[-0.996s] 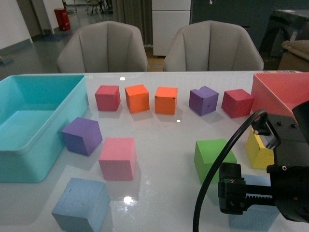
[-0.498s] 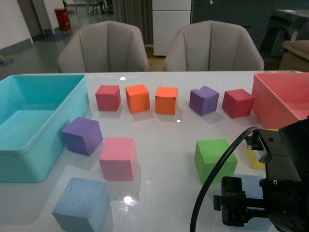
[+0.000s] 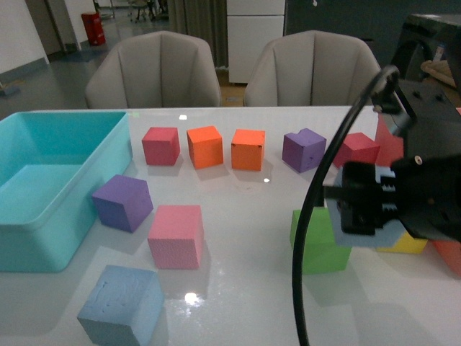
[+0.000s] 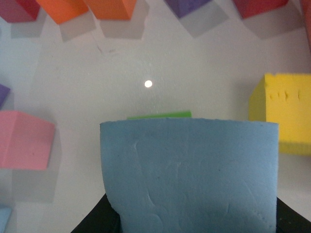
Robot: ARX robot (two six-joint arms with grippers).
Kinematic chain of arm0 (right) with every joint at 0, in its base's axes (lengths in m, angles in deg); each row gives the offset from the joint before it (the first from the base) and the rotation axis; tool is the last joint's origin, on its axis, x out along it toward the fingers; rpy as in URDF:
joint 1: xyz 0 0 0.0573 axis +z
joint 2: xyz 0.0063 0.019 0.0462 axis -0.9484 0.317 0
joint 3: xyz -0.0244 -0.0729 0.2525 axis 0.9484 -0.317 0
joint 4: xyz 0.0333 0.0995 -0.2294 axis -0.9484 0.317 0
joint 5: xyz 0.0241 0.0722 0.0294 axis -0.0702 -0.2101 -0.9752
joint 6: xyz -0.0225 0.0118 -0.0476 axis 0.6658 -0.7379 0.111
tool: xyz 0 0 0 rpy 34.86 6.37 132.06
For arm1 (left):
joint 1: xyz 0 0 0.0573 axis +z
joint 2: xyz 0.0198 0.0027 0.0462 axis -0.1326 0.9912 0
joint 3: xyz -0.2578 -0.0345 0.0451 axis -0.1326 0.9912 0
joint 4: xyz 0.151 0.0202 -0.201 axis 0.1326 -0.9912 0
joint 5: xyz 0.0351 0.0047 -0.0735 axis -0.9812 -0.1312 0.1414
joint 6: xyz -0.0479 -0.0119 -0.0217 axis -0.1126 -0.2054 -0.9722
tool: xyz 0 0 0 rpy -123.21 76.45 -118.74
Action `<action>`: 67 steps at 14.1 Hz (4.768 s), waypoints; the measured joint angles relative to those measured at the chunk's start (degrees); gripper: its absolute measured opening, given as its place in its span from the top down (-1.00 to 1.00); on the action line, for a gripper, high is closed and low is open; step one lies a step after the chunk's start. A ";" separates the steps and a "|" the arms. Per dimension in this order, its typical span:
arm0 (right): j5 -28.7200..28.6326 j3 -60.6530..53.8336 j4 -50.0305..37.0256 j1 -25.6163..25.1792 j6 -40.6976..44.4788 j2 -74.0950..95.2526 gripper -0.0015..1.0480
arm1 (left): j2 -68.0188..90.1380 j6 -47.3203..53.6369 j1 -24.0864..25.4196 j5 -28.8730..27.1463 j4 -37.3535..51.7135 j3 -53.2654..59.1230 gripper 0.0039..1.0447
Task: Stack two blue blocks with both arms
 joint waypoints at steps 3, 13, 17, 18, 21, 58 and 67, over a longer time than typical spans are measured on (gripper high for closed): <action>-0.37 12.79 3.43 0.00 2.32 8.24 0.13 | 0.00 -0.02 0.00 0.00 0.00 0.00 -0.88; -6.93 46.16 16.76 3.78 -1.92 35.30 0.13 | 0.00 -0.02 0.00 0.00 0.02 0.00 -0.88; -7.23 48.89 19.56 3.87 -4.31 37.24 0.15 | 0.00 0.00 0.00 0.02 0.00 0.00 -0.88; -5.88 48.11 20.85 4.17 -4.50 37.22 0.15 | 0.00 0.00 0.00 0.00 0.00 0.00 -0.88; -4.57 48.02 22.43 4.20 -4.87 37.22 0.15 | 0.00 -0.02 0.00 0.00 0.00 0.00 -0.88; -0.48 -40.24 -46.84 -15.91 18.91 -33.29 0.96 | 0.00 0.00 0.00 0.02 0.00 0.00 -0.88; -6.03 -45.55 -23.26 -21.59 18.95 -62.99 0.96 | 0.00 0.00 0.00 0.00 0.00 0.00 -0.88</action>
